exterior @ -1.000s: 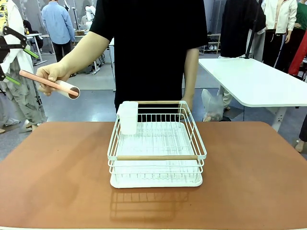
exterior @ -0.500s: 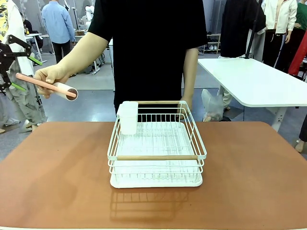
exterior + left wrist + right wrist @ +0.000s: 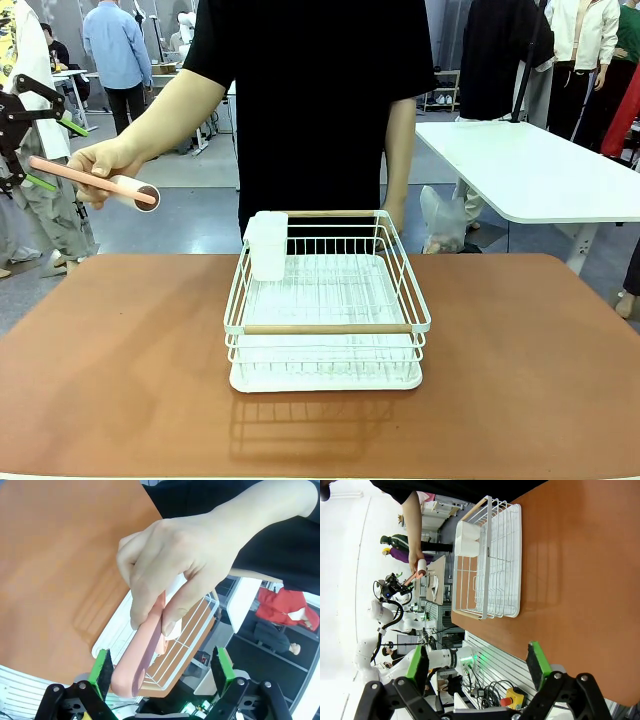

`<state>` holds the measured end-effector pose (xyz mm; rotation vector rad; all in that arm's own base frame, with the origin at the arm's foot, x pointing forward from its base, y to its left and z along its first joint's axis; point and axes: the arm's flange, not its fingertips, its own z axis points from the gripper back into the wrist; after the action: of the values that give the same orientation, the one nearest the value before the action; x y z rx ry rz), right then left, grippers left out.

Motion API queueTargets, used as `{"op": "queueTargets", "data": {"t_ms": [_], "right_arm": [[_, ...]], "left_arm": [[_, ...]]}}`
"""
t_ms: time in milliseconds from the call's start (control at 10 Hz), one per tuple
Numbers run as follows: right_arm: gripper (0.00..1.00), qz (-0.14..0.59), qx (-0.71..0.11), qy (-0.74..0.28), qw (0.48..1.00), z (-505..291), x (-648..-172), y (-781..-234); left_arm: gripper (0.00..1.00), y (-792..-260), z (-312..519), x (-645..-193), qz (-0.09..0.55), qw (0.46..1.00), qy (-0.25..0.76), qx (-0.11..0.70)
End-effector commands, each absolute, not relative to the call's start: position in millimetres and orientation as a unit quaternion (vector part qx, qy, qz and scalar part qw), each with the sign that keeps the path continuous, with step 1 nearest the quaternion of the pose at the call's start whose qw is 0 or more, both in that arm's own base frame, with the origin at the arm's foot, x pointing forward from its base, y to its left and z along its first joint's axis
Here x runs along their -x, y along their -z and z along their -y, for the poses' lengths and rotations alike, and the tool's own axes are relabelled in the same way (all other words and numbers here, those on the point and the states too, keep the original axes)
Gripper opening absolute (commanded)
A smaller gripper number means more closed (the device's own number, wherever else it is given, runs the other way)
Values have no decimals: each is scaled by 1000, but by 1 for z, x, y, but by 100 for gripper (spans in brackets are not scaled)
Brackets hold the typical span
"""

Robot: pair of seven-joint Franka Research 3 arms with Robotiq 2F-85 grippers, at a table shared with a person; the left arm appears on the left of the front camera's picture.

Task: Clean the table.
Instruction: Pick up the Lint Roller when the human hands it over.

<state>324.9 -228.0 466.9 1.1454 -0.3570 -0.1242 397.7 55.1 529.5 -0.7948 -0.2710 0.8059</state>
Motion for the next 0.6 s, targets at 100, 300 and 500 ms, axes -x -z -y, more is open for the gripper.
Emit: {"op": "queueTargets", "data": {"t_ms": [100,300,500], "right_arm": [[100,175,-544,53,819,229,-324,-471],[100,175,-544,53,819,229,-324,-471],[100,175,-544,53,819,229,-324,-471]], "left_arm": [[100,-528,-54,-399,132,829,-382,387],[100,-528,-52,-399,129,829,-382,387],[100,-529,-51,-398,128,829,-382,388]]}}
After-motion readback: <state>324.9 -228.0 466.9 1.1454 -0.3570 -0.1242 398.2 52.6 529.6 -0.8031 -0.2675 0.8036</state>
